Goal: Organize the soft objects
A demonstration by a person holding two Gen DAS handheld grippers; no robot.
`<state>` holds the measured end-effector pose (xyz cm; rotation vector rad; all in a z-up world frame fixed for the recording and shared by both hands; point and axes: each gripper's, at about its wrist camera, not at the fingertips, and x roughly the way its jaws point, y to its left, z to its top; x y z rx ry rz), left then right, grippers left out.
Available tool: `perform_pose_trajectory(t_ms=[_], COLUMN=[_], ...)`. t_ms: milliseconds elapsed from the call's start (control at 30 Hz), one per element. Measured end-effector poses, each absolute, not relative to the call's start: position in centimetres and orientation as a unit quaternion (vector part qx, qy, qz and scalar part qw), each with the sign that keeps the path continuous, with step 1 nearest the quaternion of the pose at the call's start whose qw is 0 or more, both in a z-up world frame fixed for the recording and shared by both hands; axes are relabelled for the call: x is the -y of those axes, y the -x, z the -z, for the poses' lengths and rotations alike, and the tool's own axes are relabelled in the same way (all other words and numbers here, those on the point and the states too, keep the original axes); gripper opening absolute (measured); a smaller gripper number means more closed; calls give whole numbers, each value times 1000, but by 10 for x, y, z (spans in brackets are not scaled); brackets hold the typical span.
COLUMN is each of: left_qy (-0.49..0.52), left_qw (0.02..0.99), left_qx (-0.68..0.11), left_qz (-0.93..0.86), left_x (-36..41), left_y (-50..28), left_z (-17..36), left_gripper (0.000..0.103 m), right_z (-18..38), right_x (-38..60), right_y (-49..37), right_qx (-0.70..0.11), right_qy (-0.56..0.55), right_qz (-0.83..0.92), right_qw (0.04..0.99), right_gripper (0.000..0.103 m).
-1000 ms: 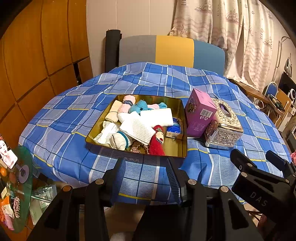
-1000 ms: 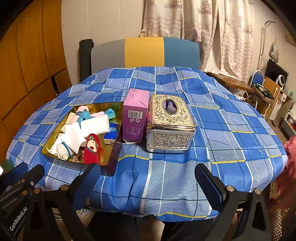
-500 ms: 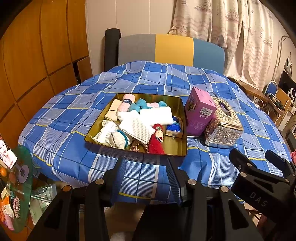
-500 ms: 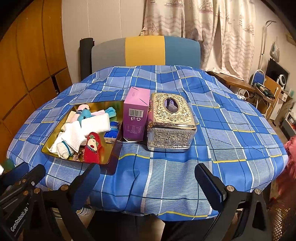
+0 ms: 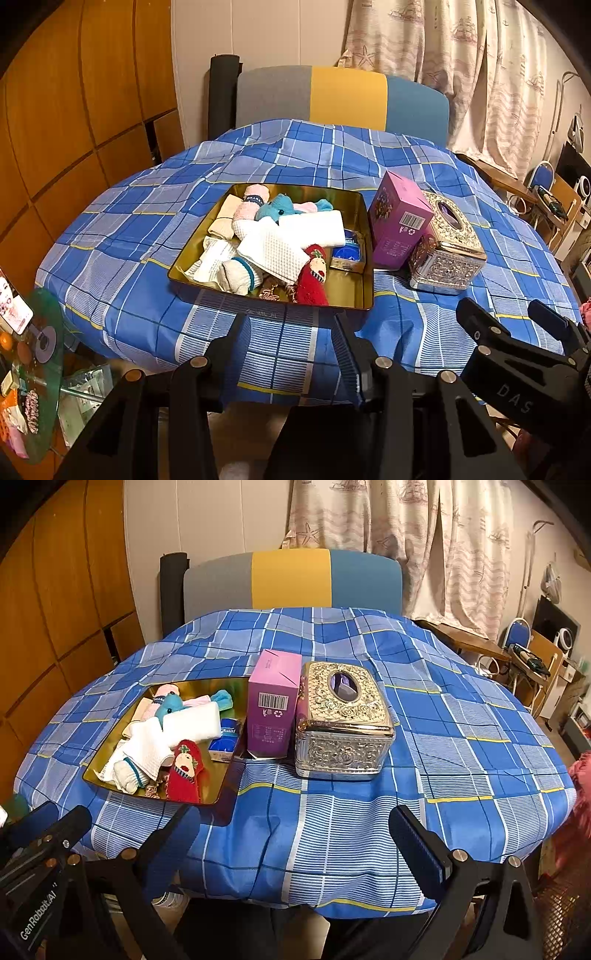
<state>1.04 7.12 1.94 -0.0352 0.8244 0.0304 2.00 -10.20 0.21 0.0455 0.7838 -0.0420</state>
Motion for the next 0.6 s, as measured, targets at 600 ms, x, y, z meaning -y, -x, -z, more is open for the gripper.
perform_pose_trajectory(t_ms=[600], left_qy=[21], left_qw=[914], left_qx=[-406], left_qz=[-13], left_x=[-72], left_y=[-12], left_z=[-16], left_gripper=[46], right_z=[-1], right_x=[102], right_y=[-20], right_qx=[-384], right_qy=[-21], right_qz=[21], right_qw=[923], right_gripper=[103])
